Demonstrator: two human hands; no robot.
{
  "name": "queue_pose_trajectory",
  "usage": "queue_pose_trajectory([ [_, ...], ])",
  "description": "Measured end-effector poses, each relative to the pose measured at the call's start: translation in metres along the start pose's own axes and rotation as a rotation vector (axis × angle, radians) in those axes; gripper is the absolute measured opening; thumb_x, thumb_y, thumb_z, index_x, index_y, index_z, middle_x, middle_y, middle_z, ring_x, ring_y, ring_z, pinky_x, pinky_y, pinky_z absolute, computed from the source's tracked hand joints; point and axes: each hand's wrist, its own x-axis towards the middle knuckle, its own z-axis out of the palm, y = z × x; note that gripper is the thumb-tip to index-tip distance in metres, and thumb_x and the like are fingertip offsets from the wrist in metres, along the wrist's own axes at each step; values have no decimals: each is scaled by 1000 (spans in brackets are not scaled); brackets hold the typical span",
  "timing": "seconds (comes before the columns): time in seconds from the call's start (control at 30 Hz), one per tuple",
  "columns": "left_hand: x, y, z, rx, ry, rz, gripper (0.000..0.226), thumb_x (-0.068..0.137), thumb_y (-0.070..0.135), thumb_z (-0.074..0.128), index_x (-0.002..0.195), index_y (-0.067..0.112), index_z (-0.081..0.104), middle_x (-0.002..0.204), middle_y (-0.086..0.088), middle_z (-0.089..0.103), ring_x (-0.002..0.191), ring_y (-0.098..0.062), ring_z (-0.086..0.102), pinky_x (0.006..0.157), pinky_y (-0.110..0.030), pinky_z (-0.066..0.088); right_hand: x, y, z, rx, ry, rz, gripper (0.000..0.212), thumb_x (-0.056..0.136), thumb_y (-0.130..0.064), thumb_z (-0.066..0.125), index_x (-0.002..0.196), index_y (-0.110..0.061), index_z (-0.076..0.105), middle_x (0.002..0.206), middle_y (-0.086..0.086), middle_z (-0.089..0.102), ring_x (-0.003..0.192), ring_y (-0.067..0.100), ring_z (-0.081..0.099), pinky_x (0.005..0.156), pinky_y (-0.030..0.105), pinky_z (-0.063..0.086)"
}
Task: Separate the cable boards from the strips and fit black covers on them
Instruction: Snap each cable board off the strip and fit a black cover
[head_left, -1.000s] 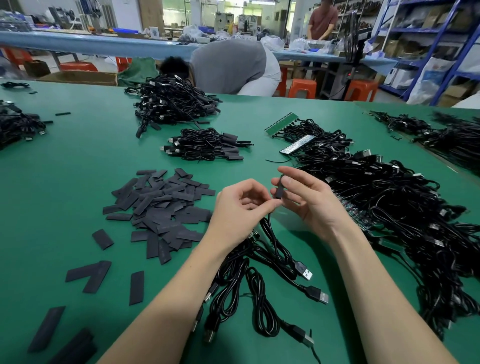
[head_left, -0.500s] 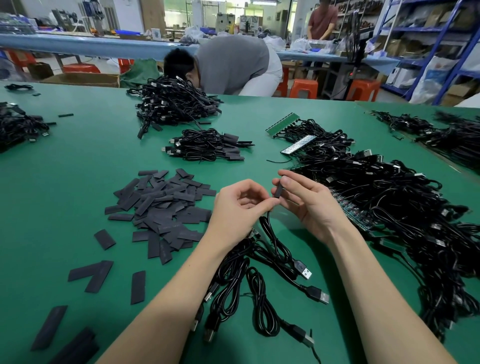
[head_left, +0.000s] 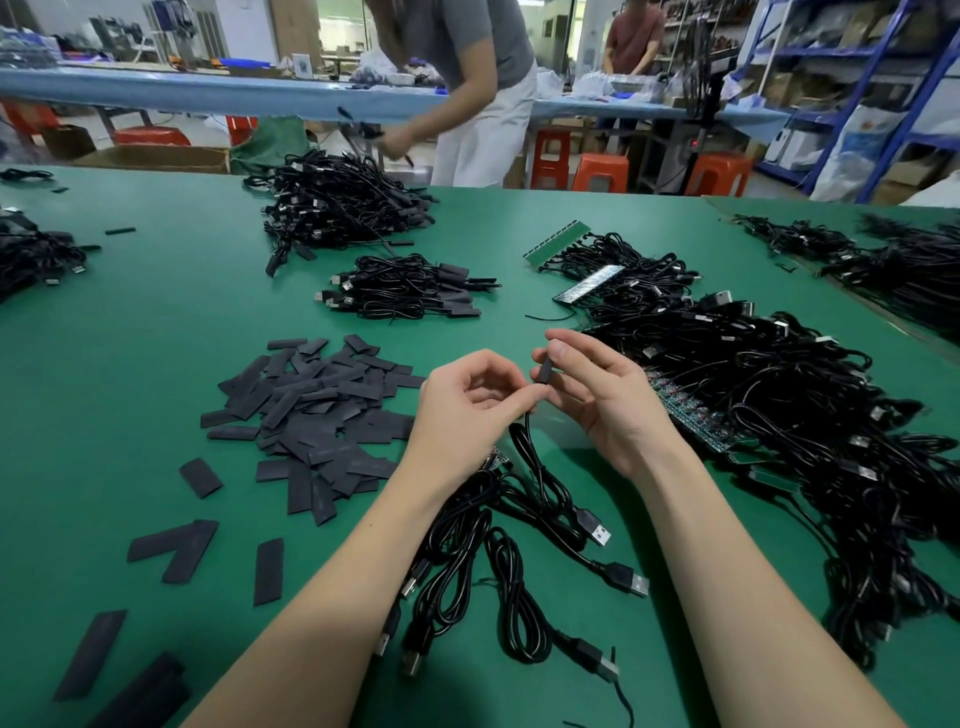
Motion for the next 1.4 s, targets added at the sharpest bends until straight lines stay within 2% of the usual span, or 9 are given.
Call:
queue_pose_trajectory([
  [0.2,1,-1,1,-1,-1,4,18,77,19,87,74,24,70,74,-3,73,76,-35,71,75,-33,61,1,0,1,30,5,13,29,74,-19,78,103,-16,76,95,7,75,79,17,73,68,22,58],
  [0.43,0,-1,-1,8,-10,7,17,77,17,87,76,20,70,75,-3,73,75,-32,72,73,-27,60,0,0,1,31,10,35,24,72,-19,80,96,-16,80,96,9,76,78,18,74,66,22,58],
  [0.6,0,-1,0,19,-13,-5,17,77,12,86,76,16,69,73,0,73,70,-17,70,70,-22,57,1,1,0,17,-1,39,23,74,-21,79,96,-17,80,97,9,76,80,19,74,66,22,58],
  [0.8,3,-1,-2,78,-19,-6,17,81,14,84,77,18,67,73,2,71,69,-11,68,68,-21,56,2,0,-1,-72,-65,64,41,77,-26,78,118,-25,72,104,6,77,81,16,71,72,23,57],
  [1.0,6,-3,-1,263,-171,-164,22,80,40,82,87,25,67,83,9,71,77,-4,68,80,-19,54,6,-3,-6,21,18,21,34,80,-19,76,115,-19,73,100,5,77,74,14,67,70,22,57],
  [1.1,9,1,2,347,-263,-190,15,83,36,81,87,28,68,79,12,69,77,0,65,82,-14,50,9,-3,-10,47,96,-3,32,88,-14,73,120,-18,69,99,3,77,74,12,68,69,21,57],
  [1.17,13,5,4,331,-232,-200,10,85,28,79,88,25,70,81,9,71,79,-2,67,86,-20,52,10,-2,-11,64,134,-18,31,91,-16,71,122,-18,68,100,3,77,75,12,68,70,22,58],
  [1.27,21,13,3,237,-163,-229,4,91,19,73,94,19,70,95,-3,75,82,-17,76,92,-36,57,12,0,-9,72,186,-25,29,94,-27,69,122,-19,66,102,3,77,79,17,71,71,25,60],
  [1.4,48,24,-2,344,-56,-148,3,93,17,69,95,19,70,98,-2,73,68,-16,76,75,-21,56,15,8,-6,-60,204,22,25,97,-31,66,117,-16,65,99,6,78,77,20,72,66,26,60],
])
